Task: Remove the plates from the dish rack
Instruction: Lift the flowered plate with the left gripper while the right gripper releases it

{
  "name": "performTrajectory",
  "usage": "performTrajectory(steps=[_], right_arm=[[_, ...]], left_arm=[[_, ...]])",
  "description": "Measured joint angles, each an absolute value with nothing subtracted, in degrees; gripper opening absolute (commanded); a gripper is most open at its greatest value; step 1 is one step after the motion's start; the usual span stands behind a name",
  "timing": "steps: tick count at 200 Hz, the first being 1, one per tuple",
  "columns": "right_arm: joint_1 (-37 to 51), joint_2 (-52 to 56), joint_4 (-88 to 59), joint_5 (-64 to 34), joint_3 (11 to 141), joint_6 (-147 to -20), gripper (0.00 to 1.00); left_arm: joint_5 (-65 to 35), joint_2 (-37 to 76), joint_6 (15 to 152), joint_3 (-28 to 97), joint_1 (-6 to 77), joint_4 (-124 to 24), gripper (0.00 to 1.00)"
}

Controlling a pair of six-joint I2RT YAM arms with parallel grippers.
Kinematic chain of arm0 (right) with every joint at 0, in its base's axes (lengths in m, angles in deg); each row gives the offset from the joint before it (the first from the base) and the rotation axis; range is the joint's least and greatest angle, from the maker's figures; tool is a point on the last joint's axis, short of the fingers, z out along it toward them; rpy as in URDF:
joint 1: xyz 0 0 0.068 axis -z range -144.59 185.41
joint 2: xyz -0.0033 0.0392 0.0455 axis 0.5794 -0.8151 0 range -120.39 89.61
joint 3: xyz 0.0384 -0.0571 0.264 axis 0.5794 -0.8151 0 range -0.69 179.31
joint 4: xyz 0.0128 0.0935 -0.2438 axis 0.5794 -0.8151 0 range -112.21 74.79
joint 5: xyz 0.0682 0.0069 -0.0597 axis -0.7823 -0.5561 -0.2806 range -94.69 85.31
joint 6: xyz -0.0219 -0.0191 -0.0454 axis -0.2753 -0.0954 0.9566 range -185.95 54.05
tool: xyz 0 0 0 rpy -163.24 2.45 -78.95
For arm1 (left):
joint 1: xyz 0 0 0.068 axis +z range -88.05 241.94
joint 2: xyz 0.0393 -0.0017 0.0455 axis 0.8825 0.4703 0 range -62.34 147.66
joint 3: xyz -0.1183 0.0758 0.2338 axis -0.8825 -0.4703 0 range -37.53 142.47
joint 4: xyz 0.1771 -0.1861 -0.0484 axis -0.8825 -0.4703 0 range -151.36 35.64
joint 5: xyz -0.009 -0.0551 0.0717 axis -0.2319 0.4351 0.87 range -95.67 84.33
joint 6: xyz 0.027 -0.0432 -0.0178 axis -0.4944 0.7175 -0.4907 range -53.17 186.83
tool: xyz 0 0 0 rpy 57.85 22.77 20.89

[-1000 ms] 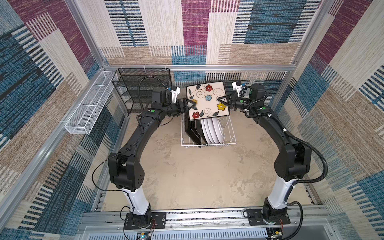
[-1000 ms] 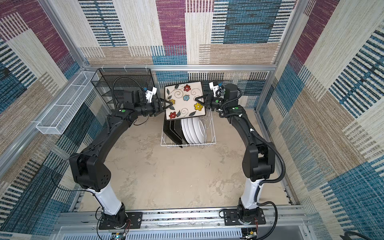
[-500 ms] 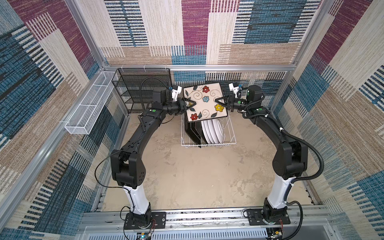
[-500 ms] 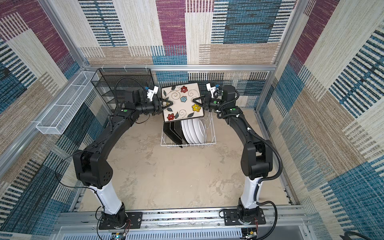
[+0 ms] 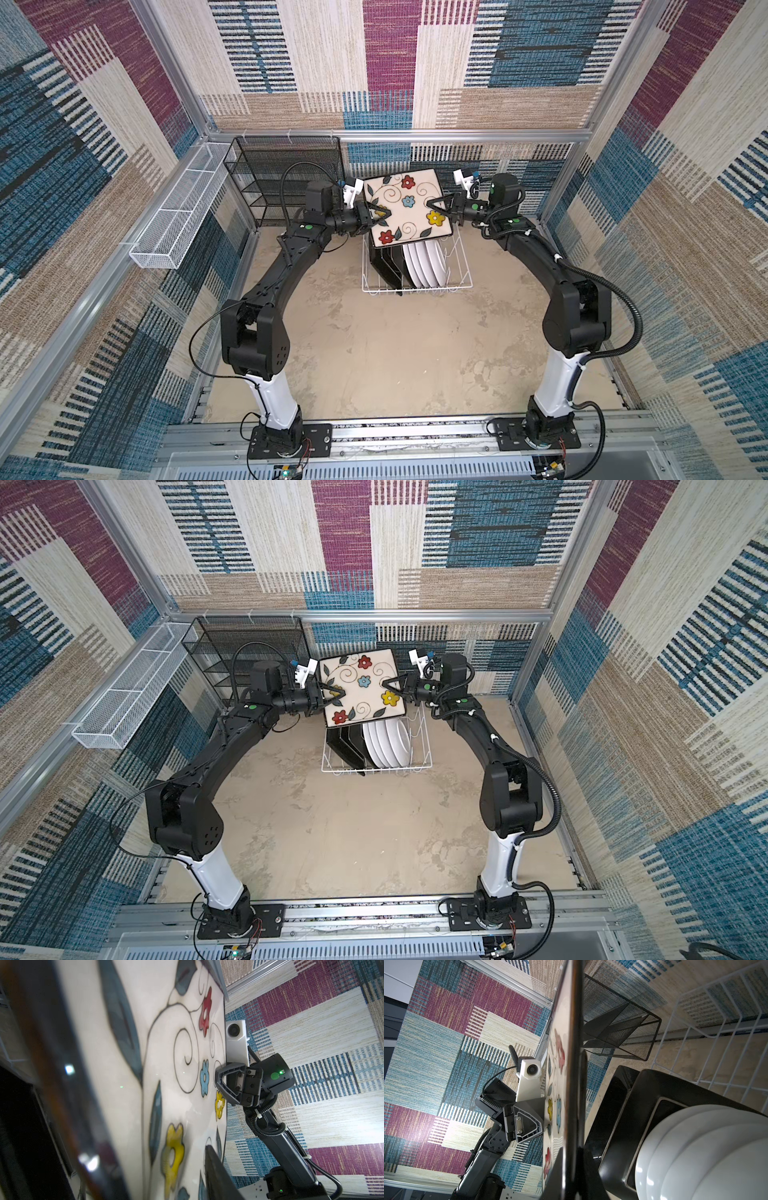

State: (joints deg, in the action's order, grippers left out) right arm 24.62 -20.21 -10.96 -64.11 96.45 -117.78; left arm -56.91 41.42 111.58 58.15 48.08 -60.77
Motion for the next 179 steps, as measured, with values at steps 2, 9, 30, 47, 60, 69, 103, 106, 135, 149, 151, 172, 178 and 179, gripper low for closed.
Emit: performTrajectory(steps=[2,9,30,47,60,69,103,106,135,149,151,172,178,179], right_arm=[[24.60,-20.21,-10.85,-64.11,96.43,-117.85,0.00],[24.55,-20.25,-10.66,-64.13,96.41,-118.00,0.00],[24.38,-20.32,-9.96,-64.13,96.28,-118.35,0.00],[24.29,-20.45,-9.06,-64.11,95.84,-118.35,0.00],[24.31,-20.73,-8.89,-63.95,95.49,-118.20,0.00],[24.29,-20.84,-8.34,-63.95,95.45,-118.13,0.00],[24.29,-20.95,-9.11,-64.06,96.08,-118.05,0.09],[24.29,-20.95,-9.15,-64.06,96.13,-117.87,0.10],[24.27,-20.95,-10.59,-63.47,97.00,-116.47,0.23],[24.07,-20.95,-11.88,-63.01,97.61,-115.53,0.29],[24.05,-20.95,-11.99,-63.01,97.63,-115.40,0.30],[23.85,-20.71,-13.00,-62.51,98.36,-113.92,0.37],[23.90,-20.58,-13.19,-62.42,98.47,-113.65,0.41],[23.92,-20.56,-13.22,-62.40,98.49,-113.63,0.41]], left_arm=[[-56.91,41.42,111.80,58.10,48.08,-60.66,0.30],[-56.96,41.42,112.15,57.95,48.12,-60.44,0.28],[-57.02,41.42,113.59,57.49,48.23,-59.79,0.22],[-57.68,41.42,115.06,57.10,48.32,-59.68,0.08],[-58.92,41.25,116.28,57.03,48.43,-58.89,0.00],[-58.47,41.05,116.30,56.95,48.43,-59.15,0.00],[-58.88,40.81,116.54,57.03,48.43,-58.91,0.00],[-58.86,40.81,116.54,57.10,48.43,-58.94,0.00],[-58.64,40.77,116.13,57.89,48.38,-59.37,0.00],[-58.18,40.46,114.88,58.28,48.27,-60.38,0.00],[-58.20,40.39,114.80,58.30,48.27,-60.60,0.00],[-58.07,39.48,113.68,58.74,48.23,-63.72,0.00],[-58.07,39.15,113.13,58.91,48.21,-64.53,0.00],[-58.05,39.04,113.03,58.96,48.21,-64.81,0.00]])
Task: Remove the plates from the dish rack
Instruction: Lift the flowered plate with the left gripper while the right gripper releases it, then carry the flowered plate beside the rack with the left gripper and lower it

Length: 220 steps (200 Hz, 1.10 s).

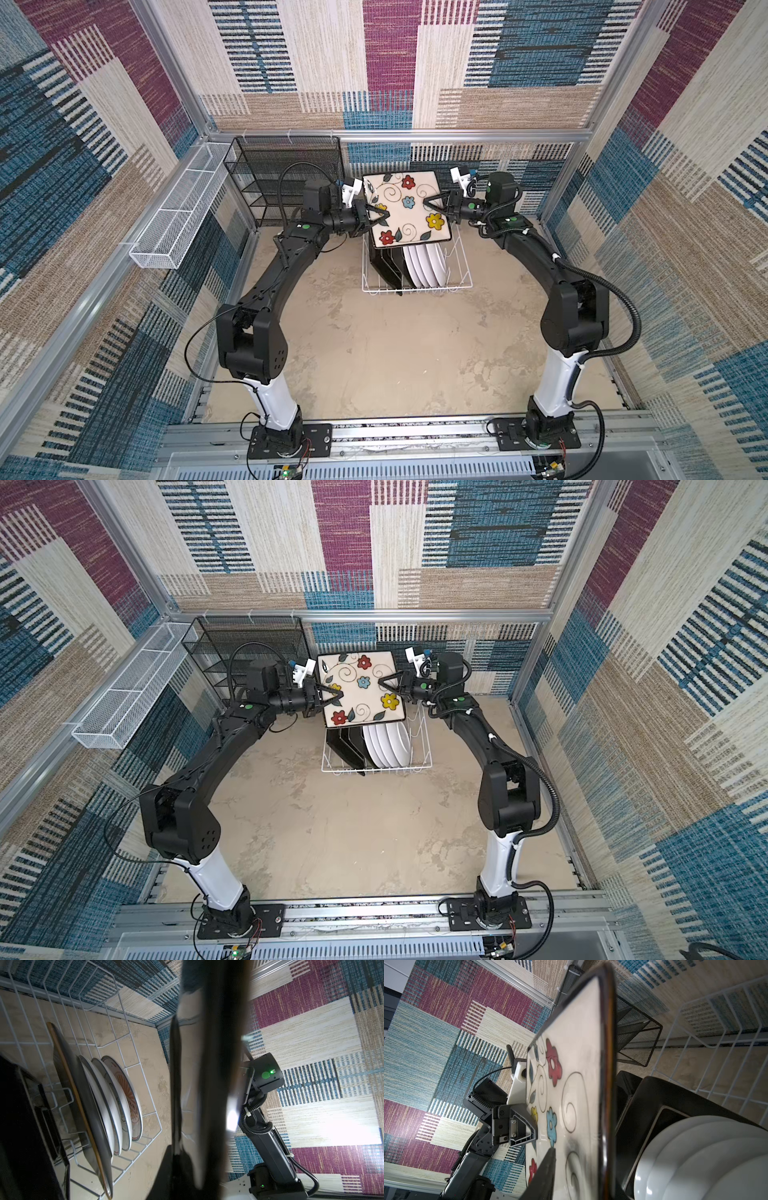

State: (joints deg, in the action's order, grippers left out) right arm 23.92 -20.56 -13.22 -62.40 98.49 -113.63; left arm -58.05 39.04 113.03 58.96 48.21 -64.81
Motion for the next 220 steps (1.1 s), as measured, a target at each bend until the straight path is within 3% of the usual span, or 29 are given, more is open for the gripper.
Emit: performTrajectory(steps=[44,76,89,157,220], right_arm=[[25.43,-18.18,-15.36,-58.58,98.55,-111.03,0.56],[25.54,-15.31,-19.73,-54.03,98.64,-105.41,0.79],[25.49,-13.41,-21.54,-51.39,97.94,-102.59,1.00],[25.36,0.93,-21.52,-38.40,82.66,-86.42,1.00],[22.08,11.72,-14.72,-35.08,70.16,-68.50,1.00]], left_arm=[[-56.98,36.57,107.12,62.17,48.30,-71.39,0.00],[-54.82,34.54,101.35,64.95,48.38,-78.23,0.00],[-53.61,34.41,98.91,67.00,48.43,-81.86,0.00],[-44.17,33.38,87.17,76.75,48.97,-99.94,0.00],[-29.11,32.64,77.49,88.35,50.24,-118.19,0.00]])
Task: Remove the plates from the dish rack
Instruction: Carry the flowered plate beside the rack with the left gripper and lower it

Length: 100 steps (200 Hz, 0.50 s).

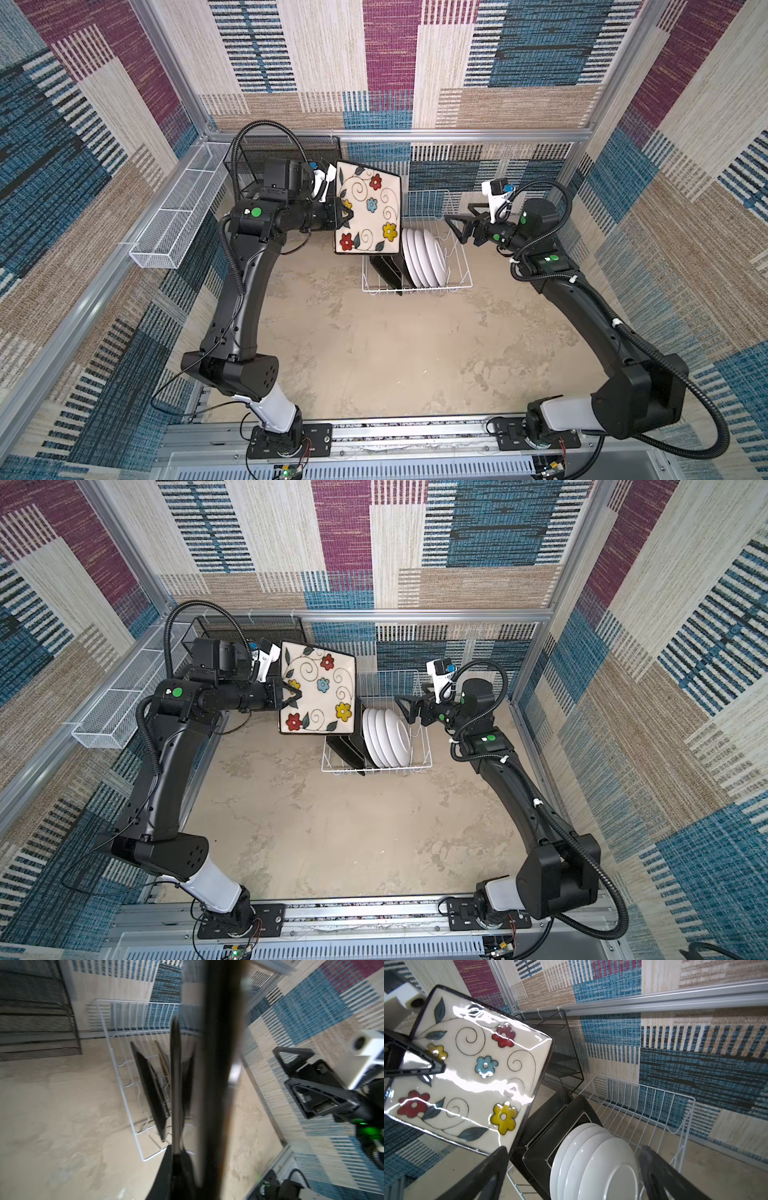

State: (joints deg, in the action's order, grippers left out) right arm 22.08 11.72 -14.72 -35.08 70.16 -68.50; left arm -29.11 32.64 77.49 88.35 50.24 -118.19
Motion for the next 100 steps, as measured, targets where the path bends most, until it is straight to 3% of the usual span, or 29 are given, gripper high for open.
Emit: performTrajectory(steps=[48,100], right_arm=[[18.74,16.34,-12.93,-35.78,65.83,-53.55,1.00],[16.20,17.65,-11.90,-38.67,62.64,-49.37,1.00]], left_arm=[[-17.53,31.19,72.57,92.09,51.44,-127.89,0.00],[-8.41,32.24,69.99,92.42,53.30,-134.21,0.00]])
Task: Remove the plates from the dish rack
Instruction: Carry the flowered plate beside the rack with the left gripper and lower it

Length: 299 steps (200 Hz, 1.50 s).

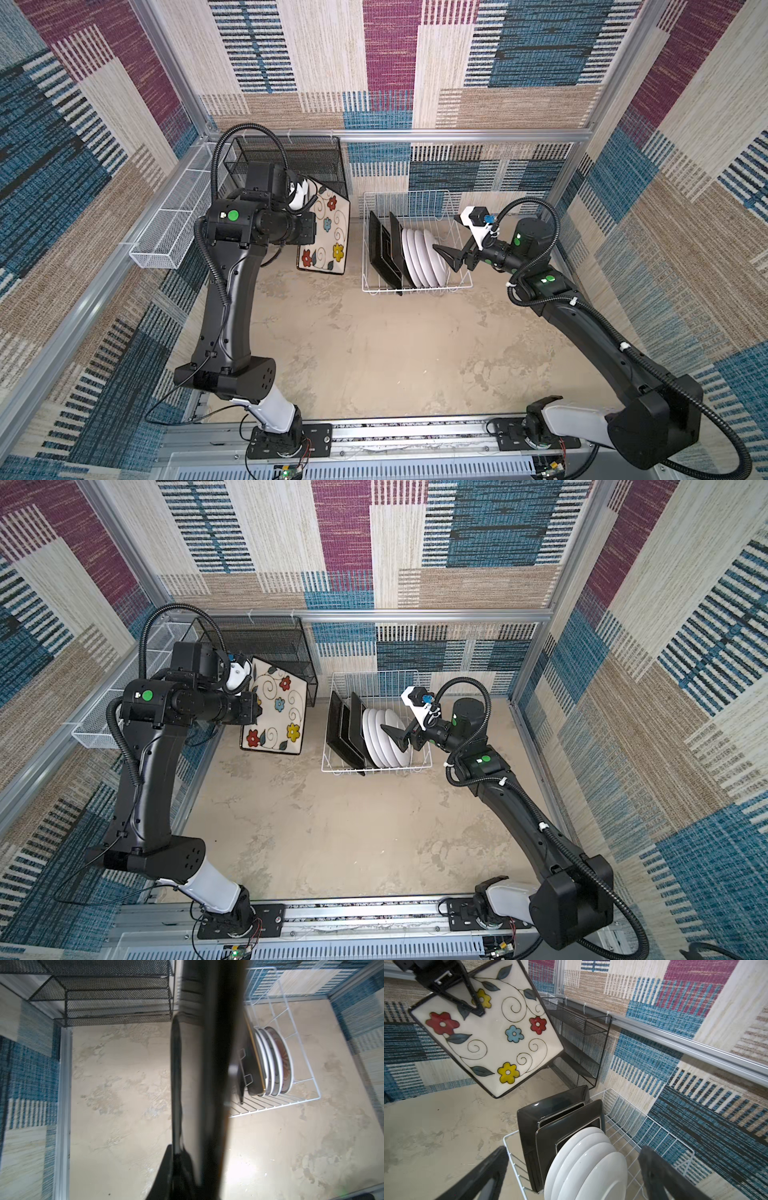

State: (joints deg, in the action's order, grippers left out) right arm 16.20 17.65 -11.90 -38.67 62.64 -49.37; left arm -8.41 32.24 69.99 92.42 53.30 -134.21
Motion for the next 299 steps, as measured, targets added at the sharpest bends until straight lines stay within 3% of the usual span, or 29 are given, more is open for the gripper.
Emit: performTrajectory(steps=[114,219,299], right_arm=[[14.63,17.52,-14.75,-38.88,64.15,-49.68,1.00],[14.48,14.87,-18.35,-32.59,67.32,-53.11,1.00],[14.48,15.05,-18.61,-33.40,66.47,-55.23,1.00]], left_arm=[[-6.56,43.59,65.33,89.58,56.49,-134.60,0.00],[-19.39,43.74,65.40,73.23,64.21,-125.03,0.00],[-27.54,47.17,65.44,65.84,69.10,-119.17,0.00]])
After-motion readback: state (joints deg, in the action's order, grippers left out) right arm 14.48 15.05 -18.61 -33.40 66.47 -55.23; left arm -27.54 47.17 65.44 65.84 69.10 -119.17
